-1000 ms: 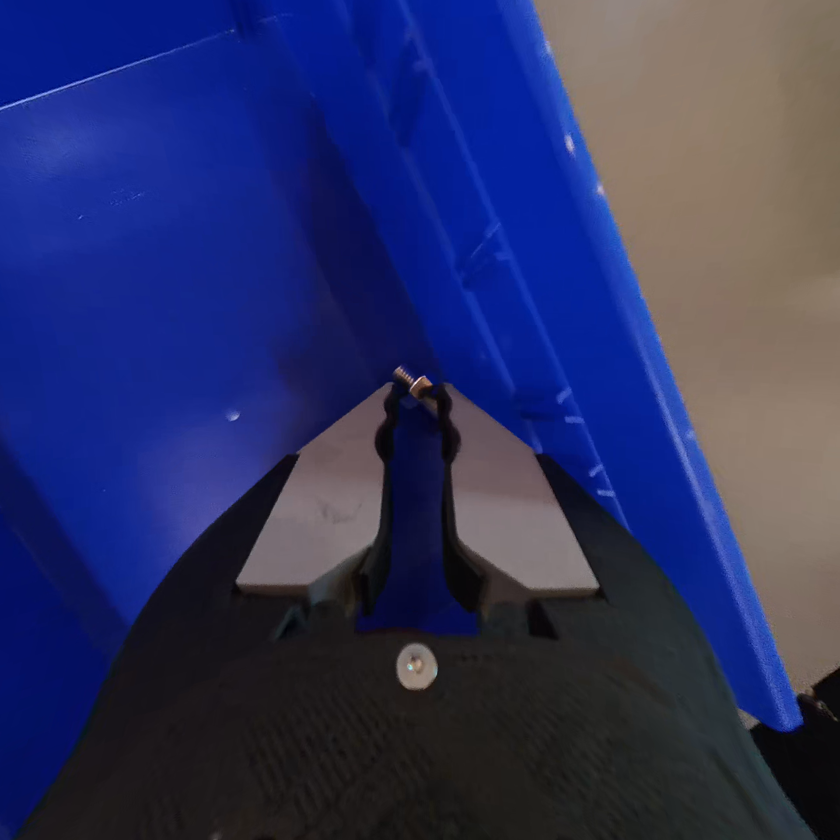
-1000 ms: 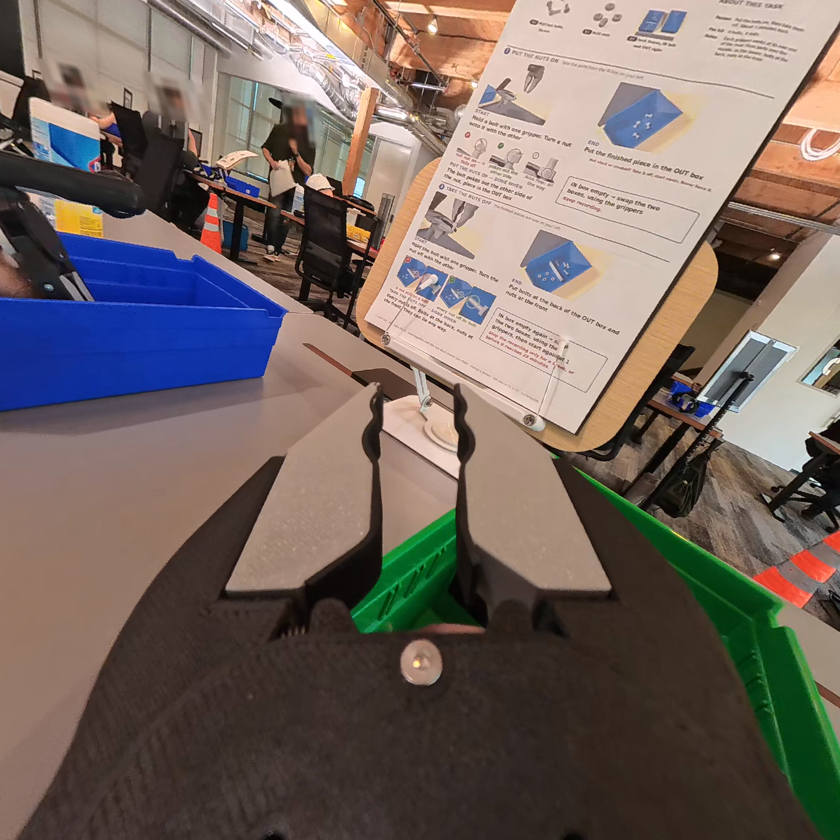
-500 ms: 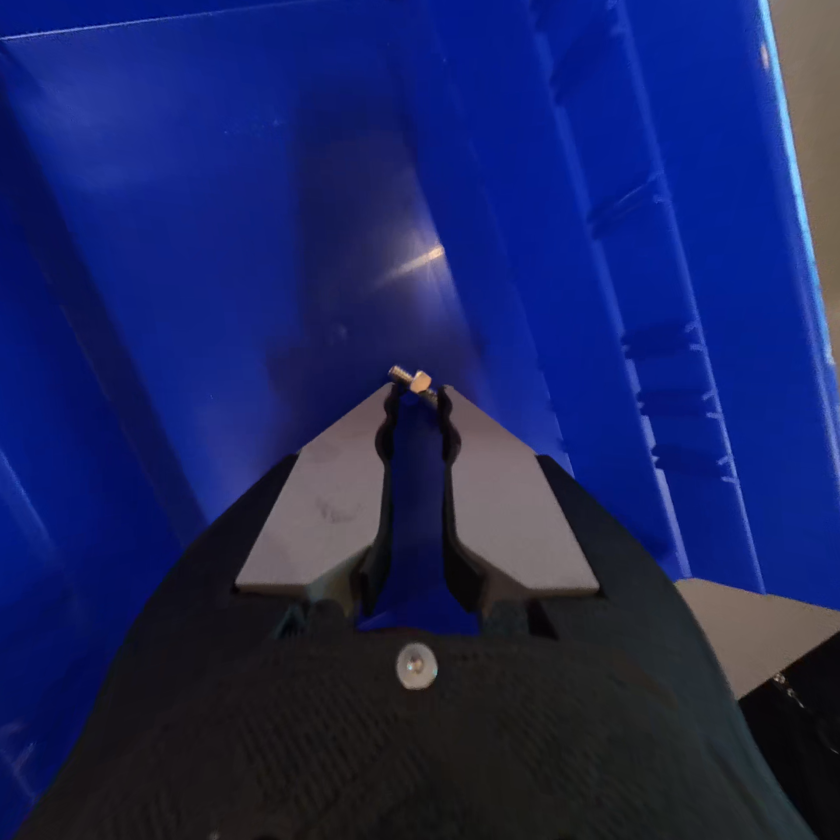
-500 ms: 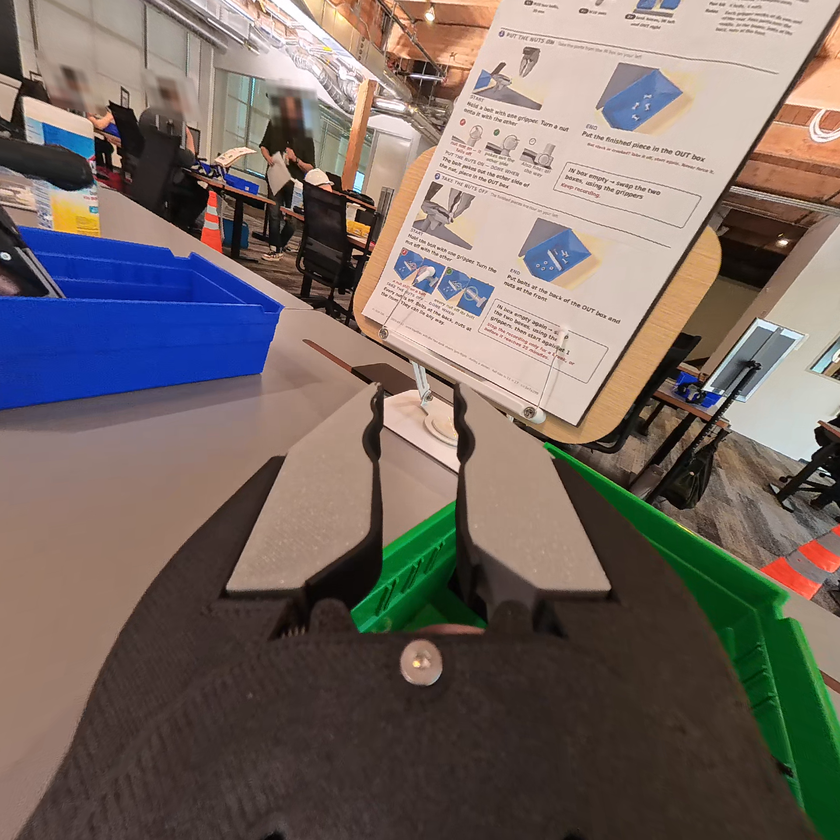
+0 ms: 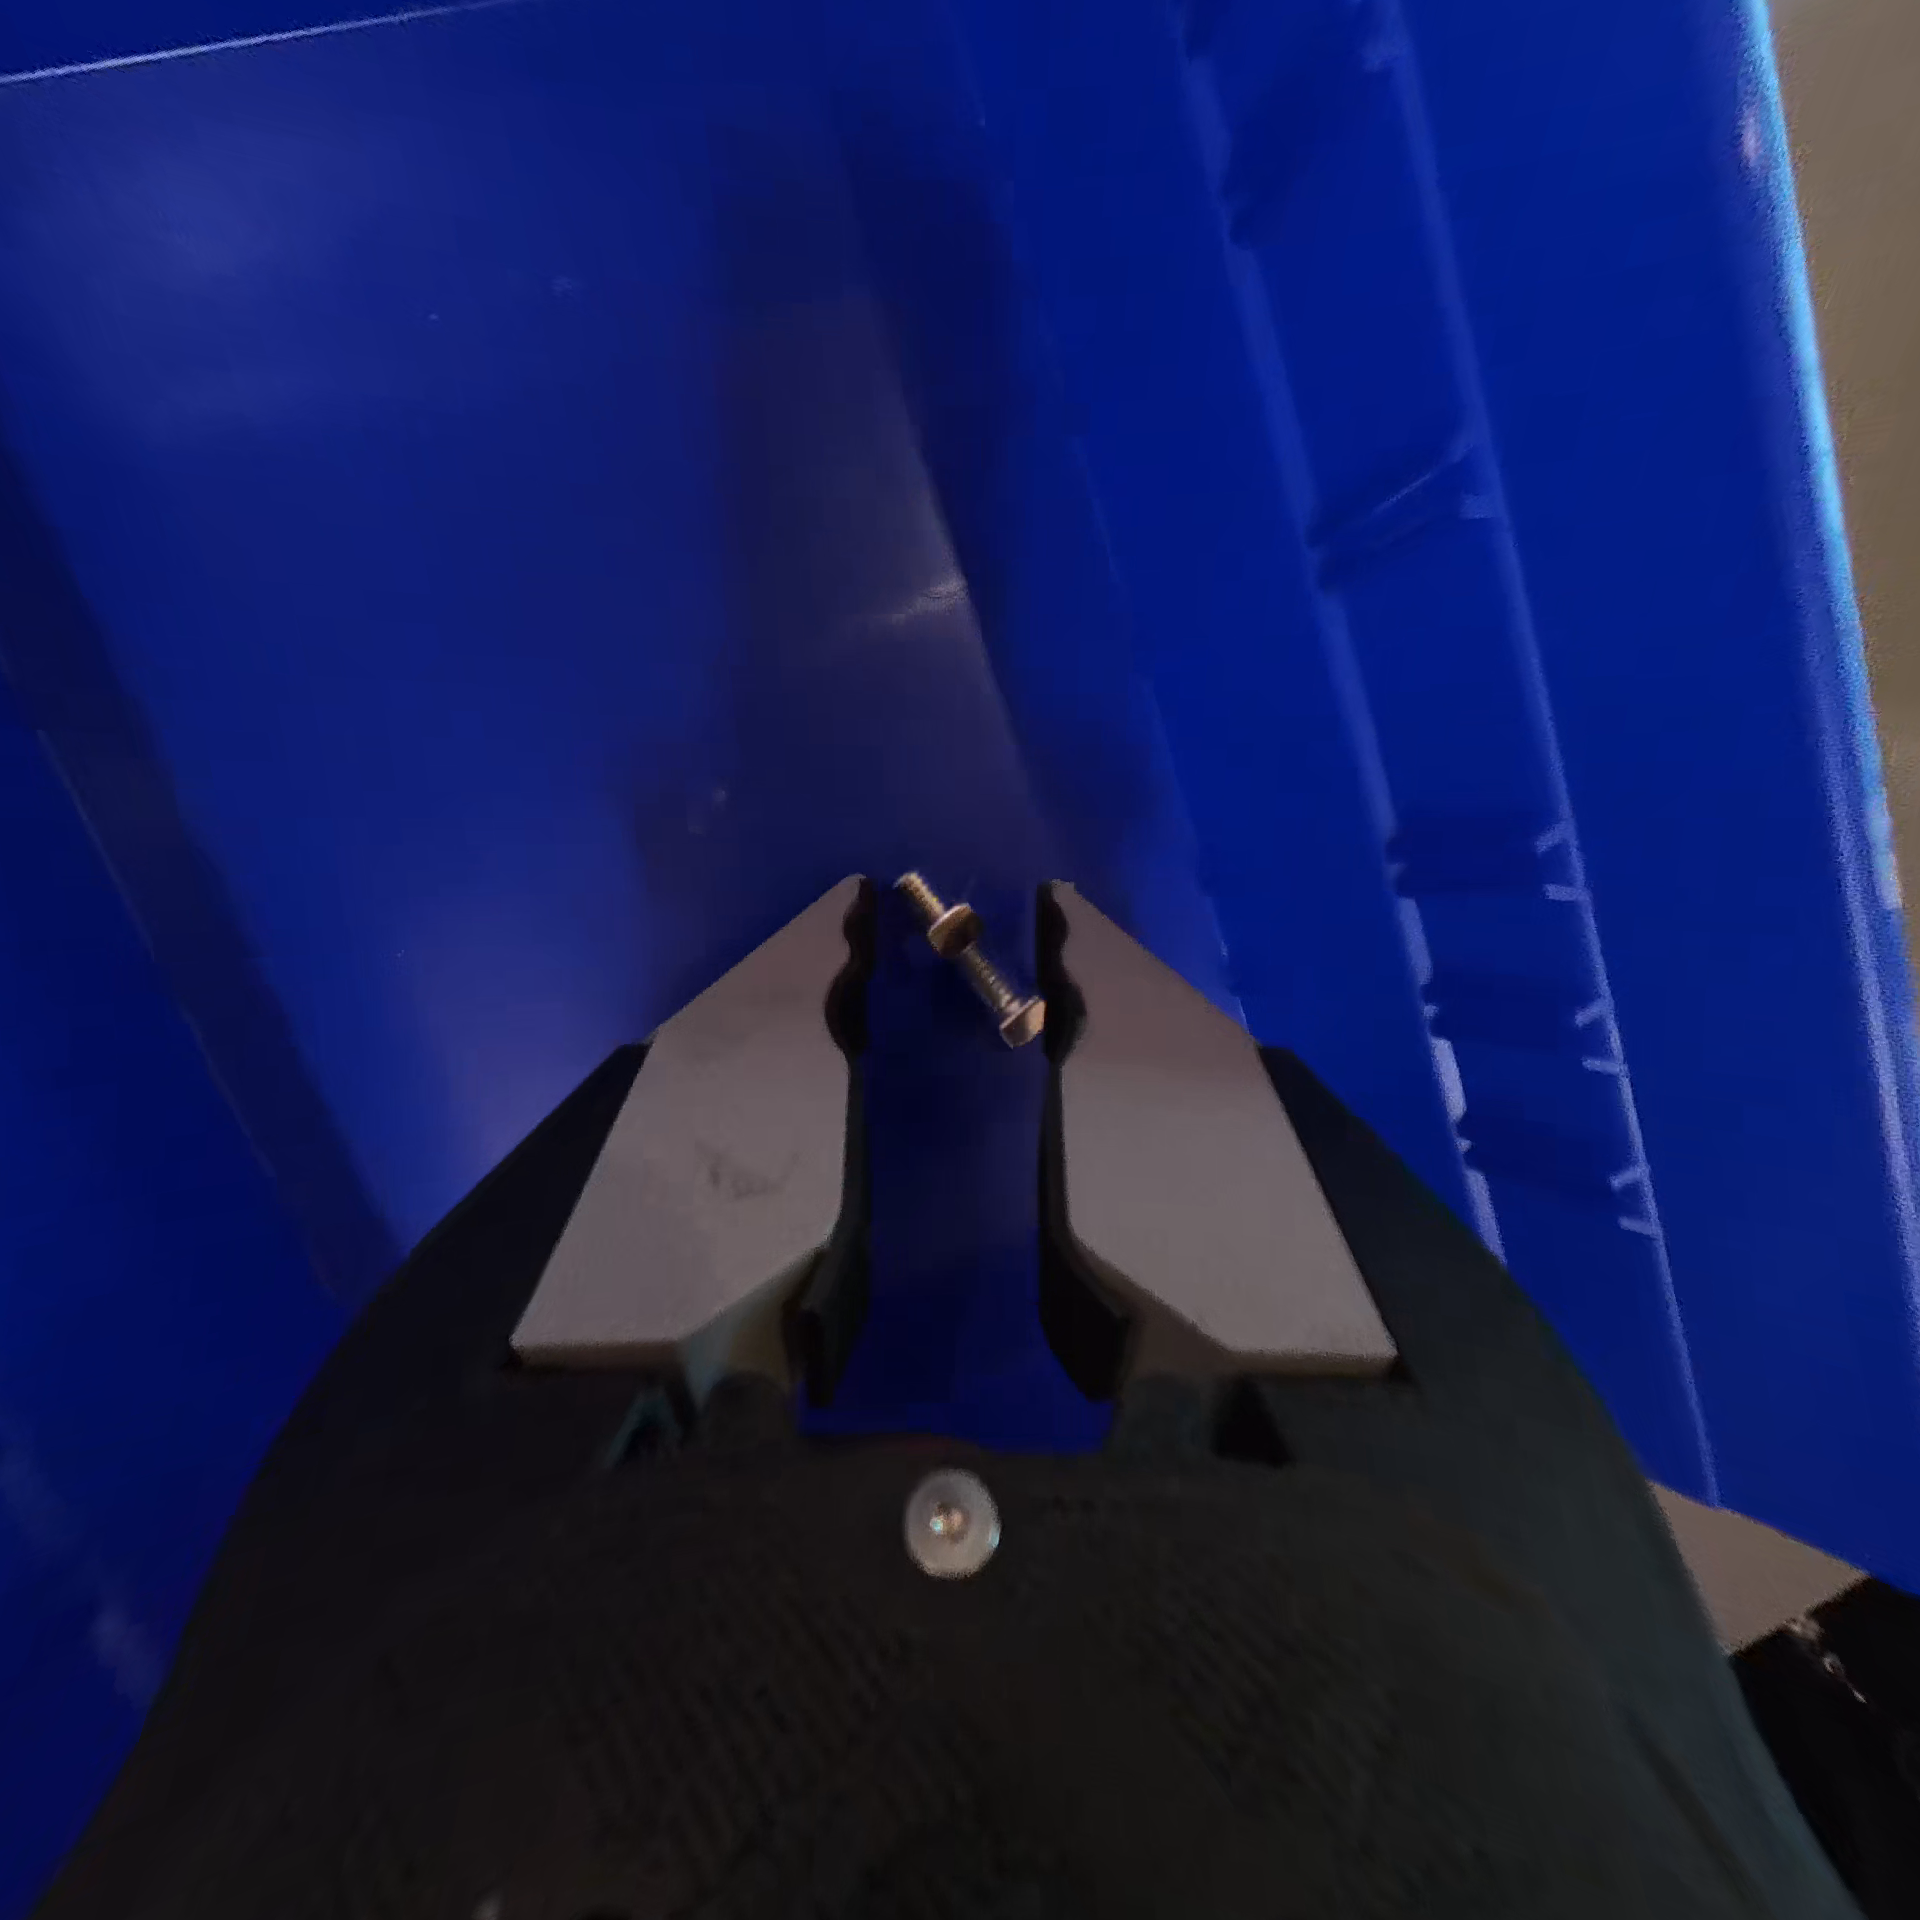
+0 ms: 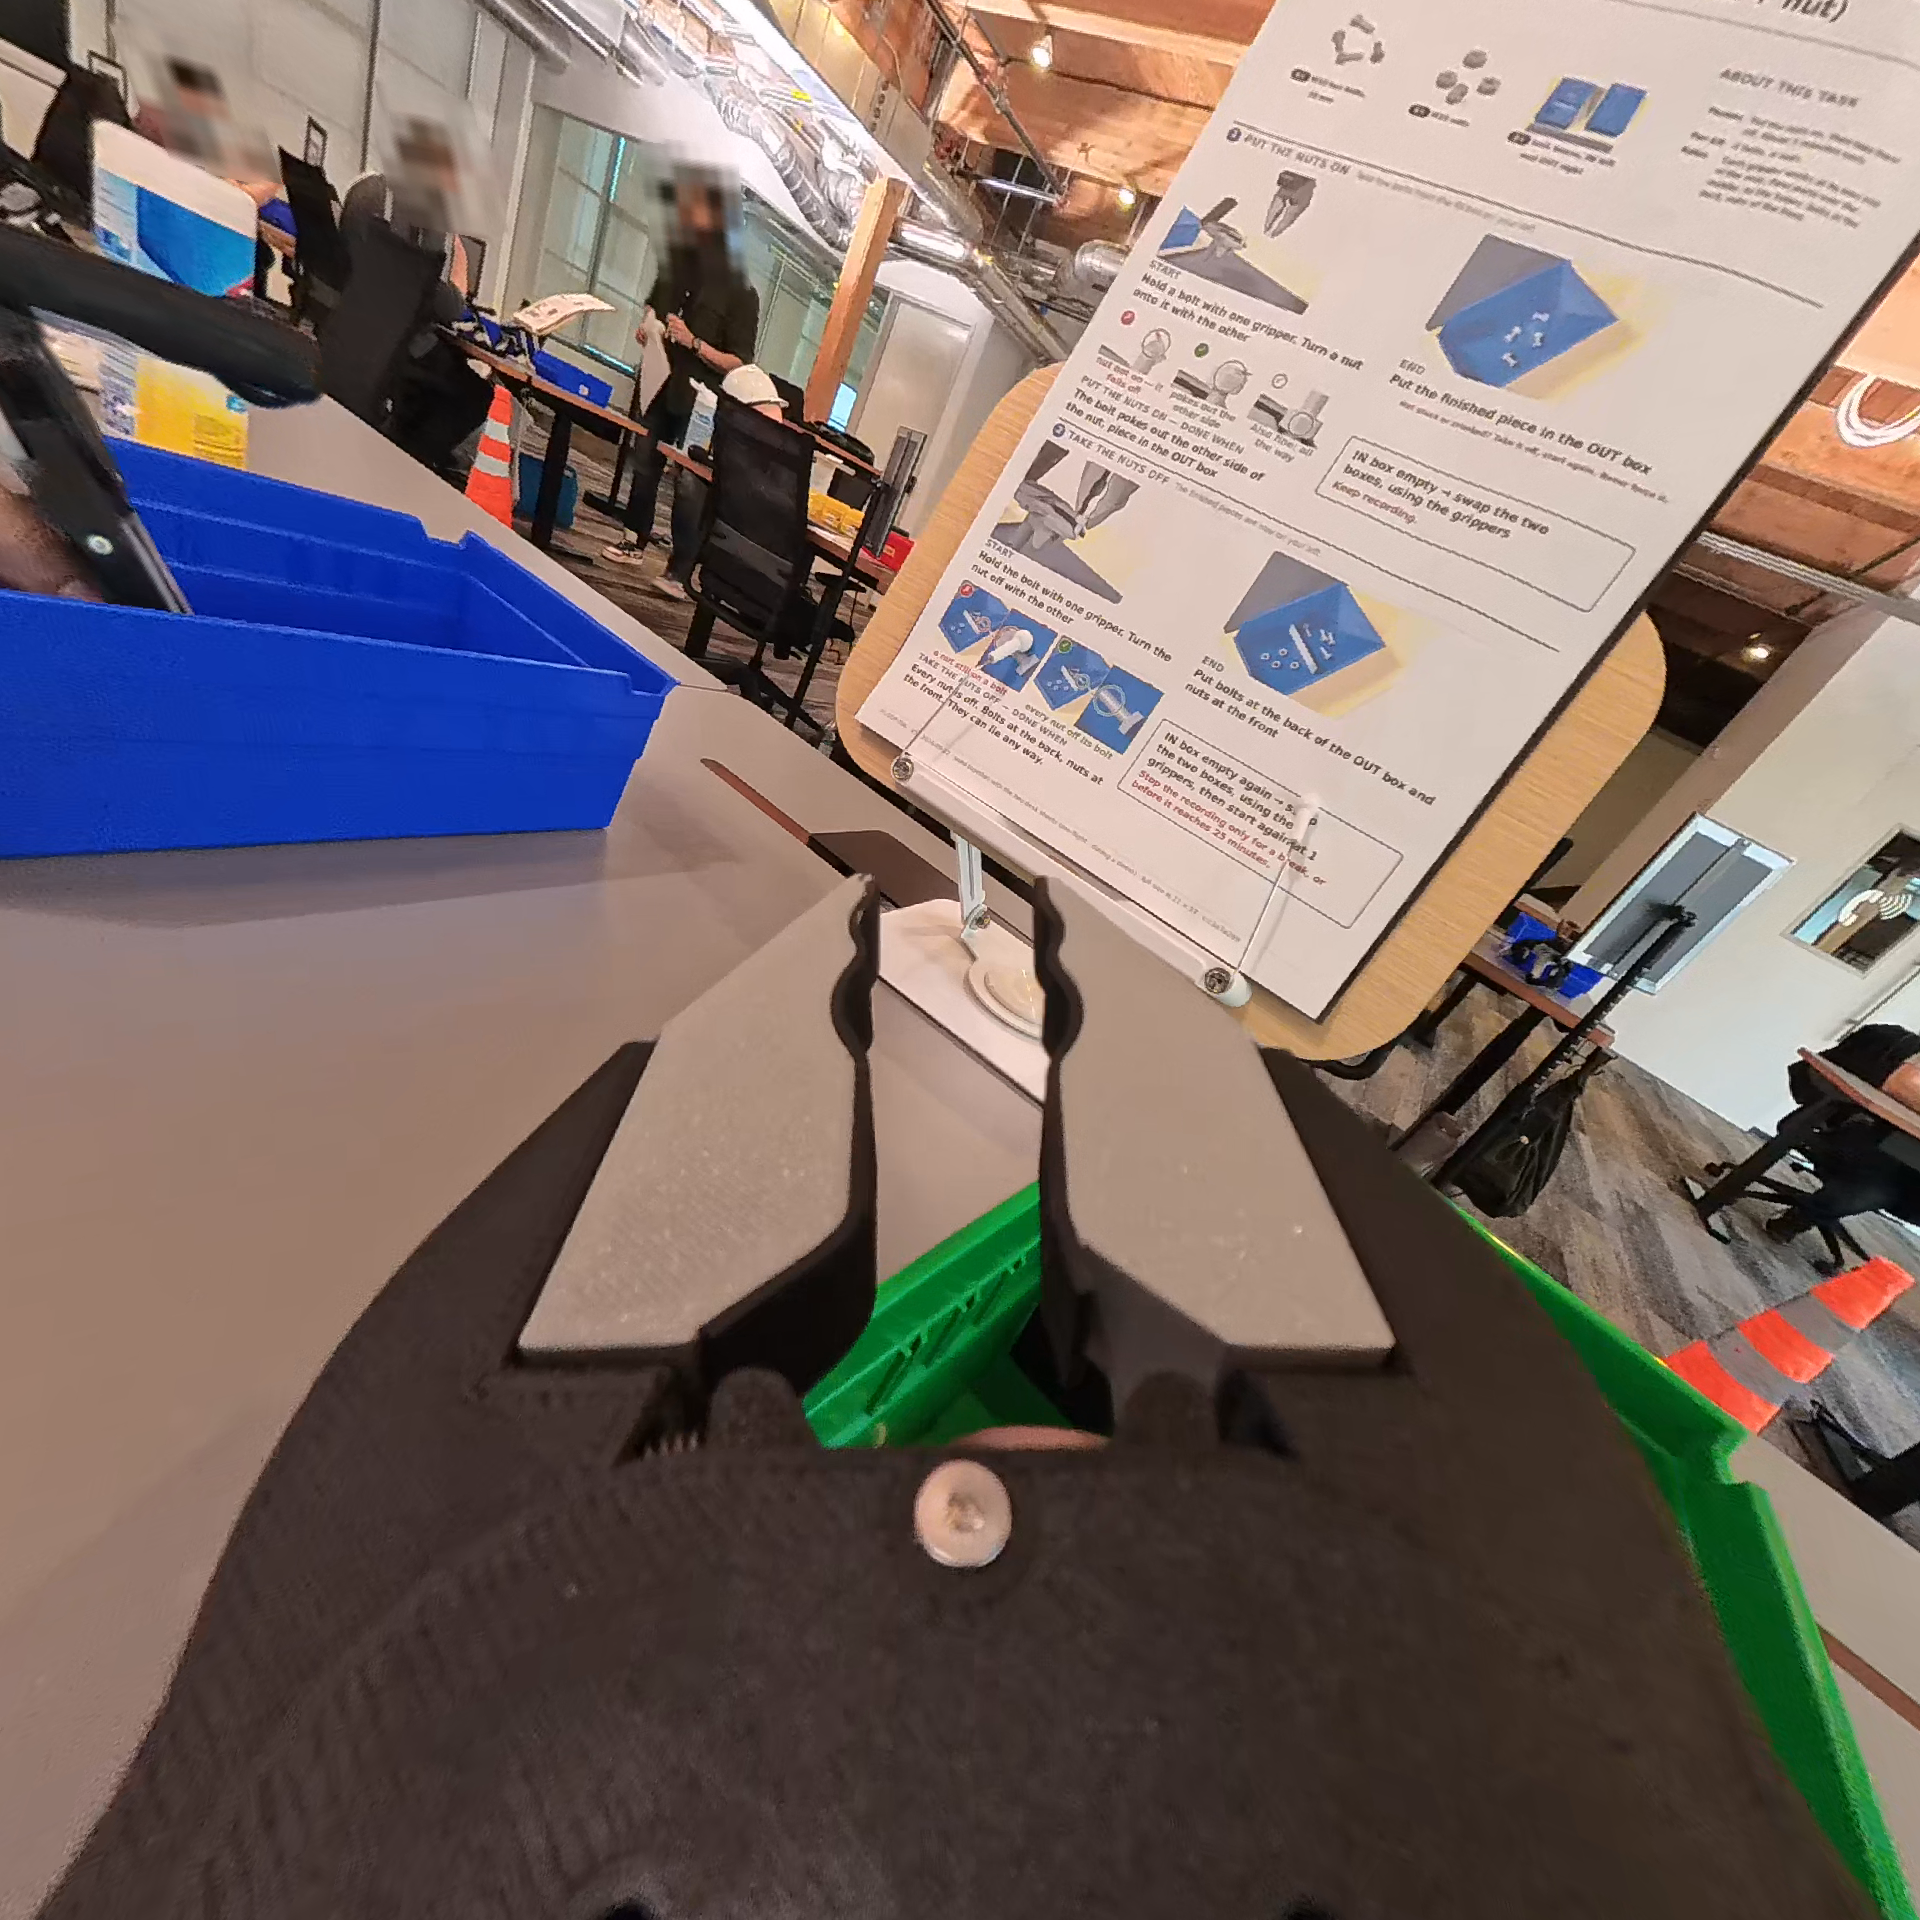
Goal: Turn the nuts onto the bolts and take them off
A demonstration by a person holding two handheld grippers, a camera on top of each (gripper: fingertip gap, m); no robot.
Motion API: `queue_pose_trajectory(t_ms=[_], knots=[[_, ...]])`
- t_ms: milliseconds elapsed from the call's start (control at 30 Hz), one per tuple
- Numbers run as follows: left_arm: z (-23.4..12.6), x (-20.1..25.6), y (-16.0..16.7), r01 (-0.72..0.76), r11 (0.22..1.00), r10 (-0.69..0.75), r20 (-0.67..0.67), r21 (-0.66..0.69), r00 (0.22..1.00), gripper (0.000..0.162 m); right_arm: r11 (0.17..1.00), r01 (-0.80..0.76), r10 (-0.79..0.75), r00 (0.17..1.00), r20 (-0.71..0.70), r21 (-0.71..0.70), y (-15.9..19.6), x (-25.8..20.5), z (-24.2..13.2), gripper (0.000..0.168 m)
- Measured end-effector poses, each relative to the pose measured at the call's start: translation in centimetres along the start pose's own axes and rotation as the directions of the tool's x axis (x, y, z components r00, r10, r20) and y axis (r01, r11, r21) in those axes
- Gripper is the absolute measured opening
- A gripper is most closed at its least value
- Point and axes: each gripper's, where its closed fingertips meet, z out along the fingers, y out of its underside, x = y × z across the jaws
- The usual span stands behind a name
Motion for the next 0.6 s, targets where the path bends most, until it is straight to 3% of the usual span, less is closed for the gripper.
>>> queue_pose_trajectory(t_ms=[167, 600], knots=[[-0.9, 0.5, -0.7, -0.037, 0.999, 0.037, 0.049, -0.010, 0.998, 0.033, 1.000, 0.014, -0.014, 1.000, 0.001, 0.007, -0.3, -0.1, -0.1, 0.026], [-1.5, 1.2, 0.3, 0.089, 0.993, -0.084, 0.068, -0.079, 0.994, 0.043, 0.999, 0.027, -0.027, 1.000, -0.001, 0.042, -1.3, -0.5, -0.5, 0.027]])
